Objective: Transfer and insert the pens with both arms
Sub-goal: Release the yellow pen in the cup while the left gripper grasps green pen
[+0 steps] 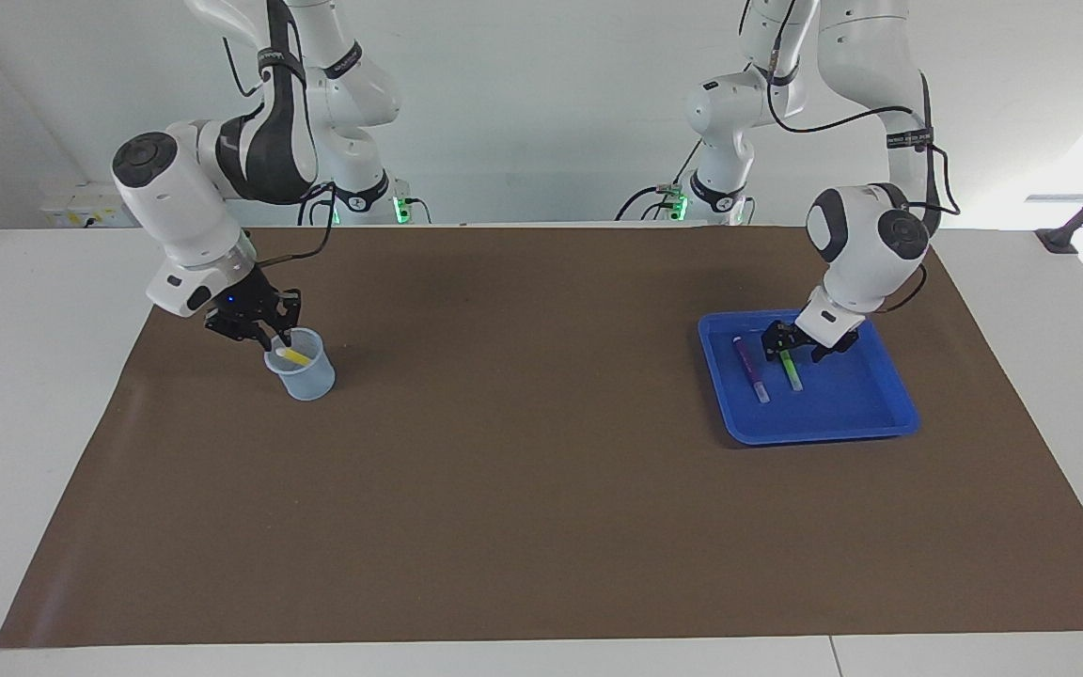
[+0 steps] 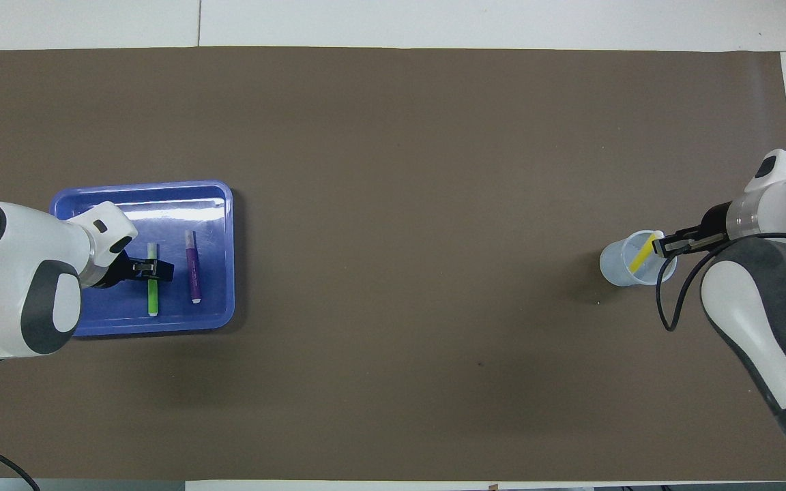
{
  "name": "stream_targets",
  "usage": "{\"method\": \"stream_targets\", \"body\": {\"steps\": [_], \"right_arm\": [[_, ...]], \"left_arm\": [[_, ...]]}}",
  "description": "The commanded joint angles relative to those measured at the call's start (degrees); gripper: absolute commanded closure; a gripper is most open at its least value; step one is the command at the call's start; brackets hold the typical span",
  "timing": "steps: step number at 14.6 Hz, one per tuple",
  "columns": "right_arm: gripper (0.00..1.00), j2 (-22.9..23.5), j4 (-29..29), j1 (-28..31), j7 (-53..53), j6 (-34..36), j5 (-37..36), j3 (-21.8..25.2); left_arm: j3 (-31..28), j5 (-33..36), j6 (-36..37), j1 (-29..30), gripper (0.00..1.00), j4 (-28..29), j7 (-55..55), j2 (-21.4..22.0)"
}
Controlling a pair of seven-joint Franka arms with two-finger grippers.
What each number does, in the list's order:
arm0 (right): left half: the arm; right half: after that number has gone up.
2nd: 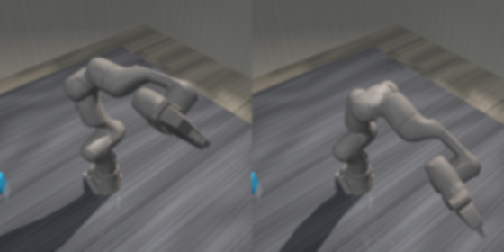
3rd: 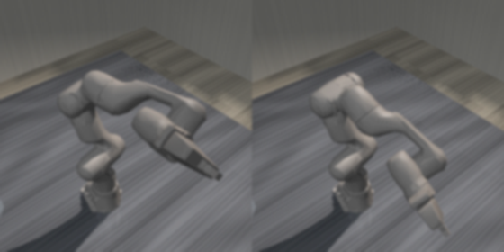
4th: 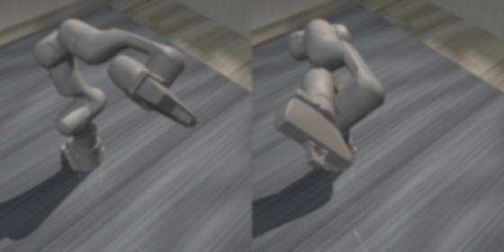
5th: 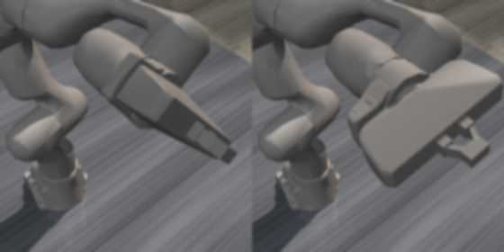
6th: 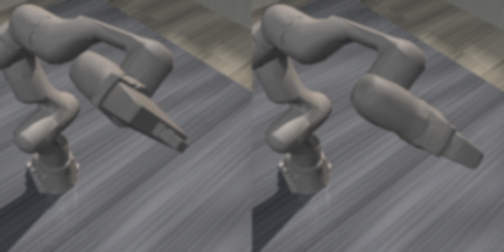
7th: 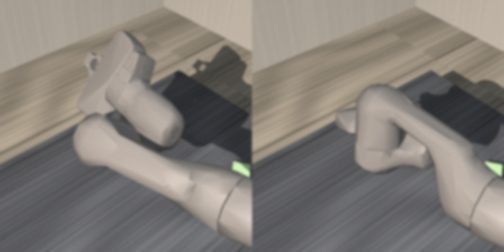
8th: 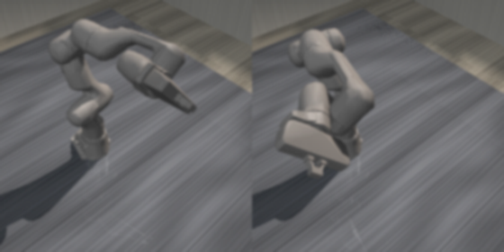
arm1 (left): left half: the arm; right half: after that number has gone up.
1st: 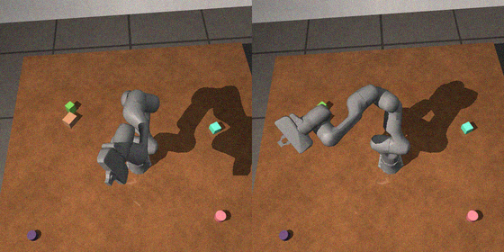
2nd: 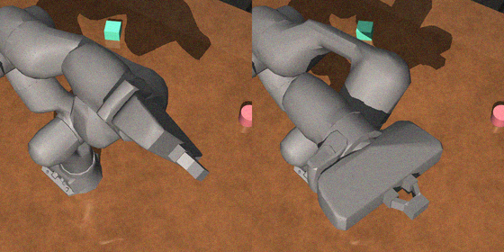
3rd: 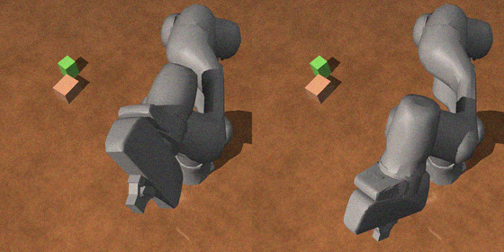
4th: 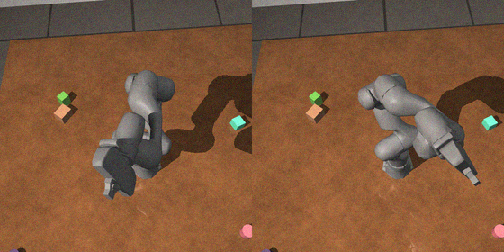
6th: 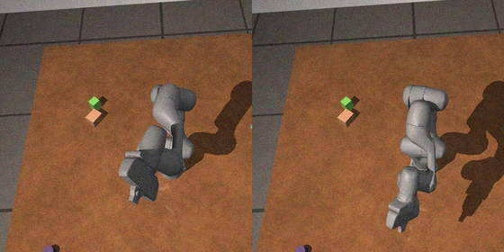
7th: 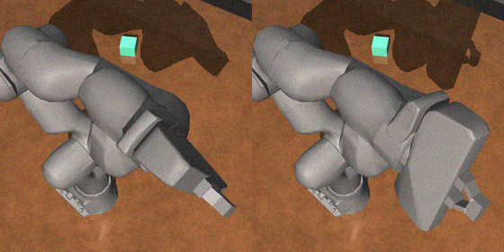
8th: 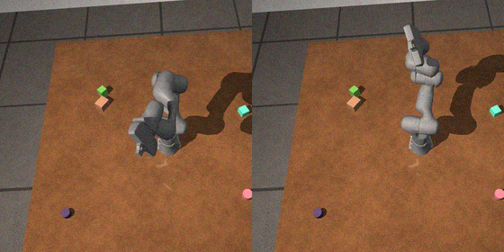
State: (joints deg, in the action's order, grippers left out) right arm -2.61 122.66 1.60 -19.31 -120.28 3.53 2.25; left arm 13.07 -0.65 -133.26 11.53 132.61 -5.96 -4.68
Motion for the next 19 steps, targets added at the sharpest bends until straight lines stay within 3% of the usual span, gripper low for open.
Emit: {"method": "stream_targets", "body": {"steps": [1,4,7,10,13,16,19], "right_arm": [[0.00,-1.3,-0.6,0.4,-0.3,0.2,0.9,-0.5],[0.00,-0.8,-8.9,-0.6,0.3,7.6,8.5,-0.9],[0.00,-1.1,-10.4,-2.5,4.3,8.0,20.7,-0.9],[0.00,-1.4,-9.7,-5.1,12.2,7.3,30.0,-1.0],[0.00,-1.4,-9.8,-8.6,23.8,4.5,39.7,-1.2],[0.00,-1.5,-9.8,-14.7,38.5,-1.6,46.8,-1.4],[0.00,-1.5,-9.2,-19.3,44.4,-7.5,50.4,-1.4]], "left_arm": [[0.1,1.7,-2.1,0.1,0.12,0.8,-0.3,-0.8],[0.1,1.7,-2.5,-0.4,0.21,0.7,0.6,-1.1],[0.1,1.7,-2.7,-0.5,0.39,0.4,1.4,-1.8],[0.1,1.7,-2.4,-0.2,0.64,0.1,1.9,-1.9],[0.2,1.7,-2.3,0.2,0.97,-0.1,1.9,-2.0],[0.1,1.7,-2.0,0.4,1.00,-0.2,1.9,-2.0],[0.1,1.7,-0.7,0.7,1.00,-1.3,3.0,-2.3]]}}
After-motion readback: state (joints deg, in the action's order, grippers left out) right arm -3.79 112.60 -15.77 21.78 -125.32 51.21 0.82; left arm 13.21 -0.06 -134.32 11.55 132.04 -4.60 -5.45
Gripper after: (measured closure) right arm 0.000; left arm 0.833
